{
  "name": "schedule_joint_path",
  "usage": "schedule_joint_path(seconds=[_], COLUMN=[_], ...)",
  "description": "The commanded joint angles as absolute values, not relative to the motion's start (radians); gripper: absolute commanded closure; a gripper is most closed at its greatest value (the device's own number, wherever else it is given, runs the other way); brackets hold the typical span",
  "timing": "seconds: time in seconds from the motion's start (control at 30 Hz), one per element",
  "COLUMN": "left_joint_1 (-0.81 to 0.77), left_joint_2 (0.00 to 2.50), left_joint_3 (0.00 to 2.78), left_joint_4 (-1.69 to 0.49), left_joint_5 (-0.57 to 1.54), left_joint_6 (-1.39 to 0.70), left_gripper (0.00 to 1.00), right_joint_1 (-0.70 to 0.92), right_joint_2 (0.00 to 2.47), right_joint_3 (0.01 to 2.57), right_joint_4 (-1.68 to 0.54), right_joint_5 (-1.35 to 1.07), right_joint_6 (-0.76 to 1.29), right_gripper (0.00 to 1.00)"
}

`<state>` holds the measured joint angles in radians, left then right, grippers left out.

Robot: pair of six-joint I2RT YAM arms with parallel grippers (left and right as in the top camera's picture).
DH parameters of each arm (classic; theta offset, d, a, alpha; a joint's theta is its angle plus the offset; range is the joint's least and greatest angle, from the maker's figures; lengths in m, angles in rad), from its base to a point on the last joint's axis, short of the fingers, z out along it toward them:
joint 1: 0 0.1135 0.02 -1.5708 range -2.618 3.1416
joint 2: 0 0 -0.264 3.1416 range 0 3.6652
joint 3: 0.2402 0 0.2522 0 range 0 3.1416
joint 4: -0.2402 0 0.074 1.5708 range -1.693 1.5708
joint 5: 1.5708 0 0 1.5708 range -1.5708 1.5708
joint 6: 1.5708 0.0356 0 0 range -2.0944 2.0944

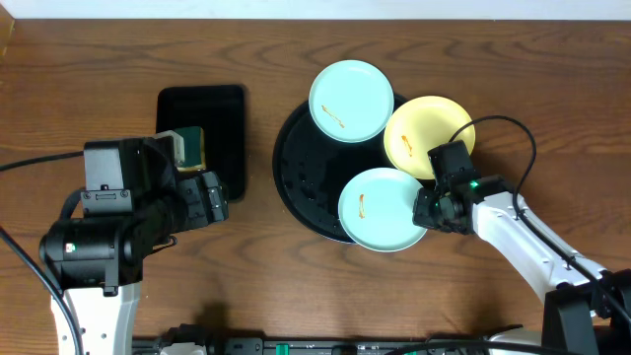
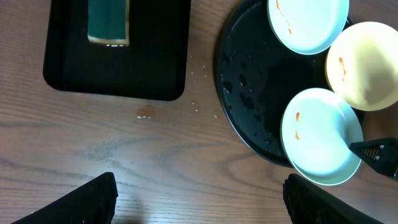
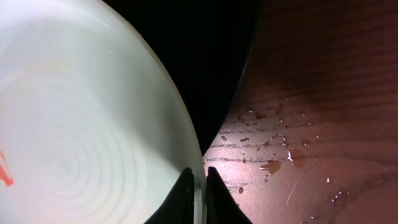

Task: Clean dirty plates on tray and stack at the side
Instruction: 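Grasp the front pale green plate rim with the right gripper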

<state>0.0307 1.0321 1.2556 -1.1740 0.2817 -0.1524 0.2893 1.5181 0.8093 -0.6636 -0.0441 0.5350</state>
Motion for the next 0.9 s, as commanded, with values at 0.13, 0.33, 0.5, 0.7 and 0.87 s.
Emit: schedule_joint_path(seconds=[0.13, 0.33, 0.5, 0.7, 0.87], left_joint_1=[0.028, 0.028, 0.028, 0.028, 0.028], left_joint_2=[1.051, 1.057, 1.061, 1.12, 1.221], left_joint_3=[1.267, 1.267, 1.267, 1.267, 1.267], left_joint_4=[-1.182, -1.181, -1.169, -1.113, -1.037], left_joint_5=[0.274, 0.25, 0.176, 0.166, 0.152], left_joint_6=[-0.139, -0.139, -0.139, -0.139, -0.139], left_gripper=[0.14, 0.14, 0.14, 0.15, 0.15], right_joint_1=[0.301, 0.301, 0.303, 0.303, 0.303], right_joint_2=[1.526, 1.499, 1.446, 1.416, 1.42], right_joint_3=[0.804, 0.857, 0.991, 1.05, 1.017], right_joint_4=[-0.671, -0.674, -0.756, -0.806, -0.804], right_joint_5=[-0.023, -0.027, -0.024, 0.037, 0.037], right_joint_6=[0.546, 0.517, 0.44, 0.387, 0.388], right_gripper=[0.98, 0.99, 0.99, 0.99, 0.99])
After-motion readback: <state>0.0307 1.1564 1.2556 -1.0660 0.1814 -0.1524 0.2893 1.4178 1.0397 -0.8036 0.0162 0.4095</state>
